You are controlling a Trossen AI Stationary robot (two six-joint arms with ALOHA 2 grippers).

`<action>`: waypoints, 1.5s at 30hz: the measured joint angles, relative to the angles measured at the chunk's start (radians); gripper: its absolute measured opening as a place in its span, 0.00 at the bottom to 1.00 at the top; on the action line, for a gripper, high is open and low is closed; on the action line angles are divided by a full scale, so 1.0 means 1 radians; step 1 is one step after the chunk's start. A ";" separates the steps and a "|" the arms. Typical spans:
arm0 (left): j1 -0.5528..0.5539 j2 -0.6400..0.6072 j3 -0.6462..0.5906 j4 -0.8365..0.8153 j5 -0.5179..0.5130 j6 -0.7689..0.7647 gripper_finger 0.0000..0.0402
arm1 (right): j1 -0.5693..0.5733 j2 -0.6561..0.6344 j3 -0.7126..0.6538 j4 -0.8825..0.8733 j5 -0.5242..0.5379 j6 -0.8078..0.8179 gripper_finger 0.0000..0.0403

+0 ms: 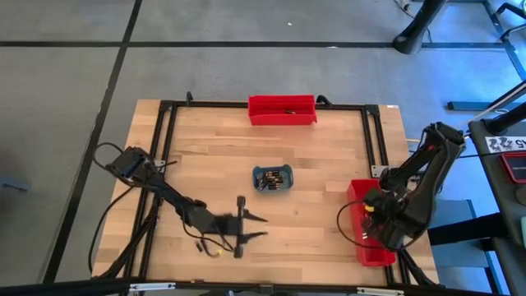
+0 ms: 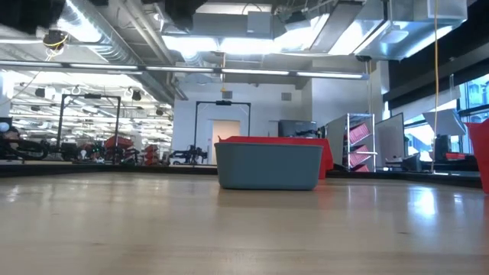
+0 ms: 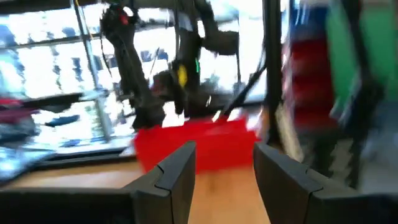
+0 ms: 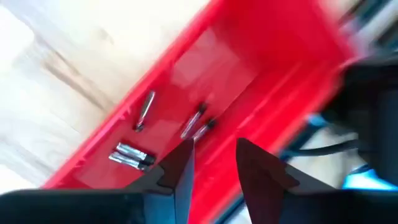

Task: Sort batteries
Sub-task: Put the black battery into the blue bin

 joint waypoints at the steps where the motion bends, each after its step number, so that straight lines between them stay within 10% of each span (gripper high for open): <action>1: -0.011 -0.003 0.034 -0.093 -0.025 0.044 0.37 | 0.000 0.000 0.046 -0.057 0.026 -0.001 0.30; 6: -0.095 -0.046 0.294 -0.820 -0.183 0.061 0.37 | 0.000 -0.017 0.204 -0.011 0.358 -0.238 0.29; 13: -0.224 -0.073 0.676 -1.833 -0.248 -0.462 0.37 | -0.011 0.003 0.192 0.563 0.888 -1.033 0.29; 19: -0.355 -0.075 0.760 -2.202 -0.121 -0.951 0.37 | -0.103 0.100 0.079 1.227 1.045 -1.538 0.29; 29: -0.516 -0.045 0.623 -2.223 0.072 -1.215 0.37 | -0.315 0.348 0.023 1.612 0.671 -1.702 0.29; 45: -0.504 -0.043 0.232 -1.776 0.094 -1.101 0.37 | -0.354 0.388 0.023 1.669 0.606 -1.643 0.29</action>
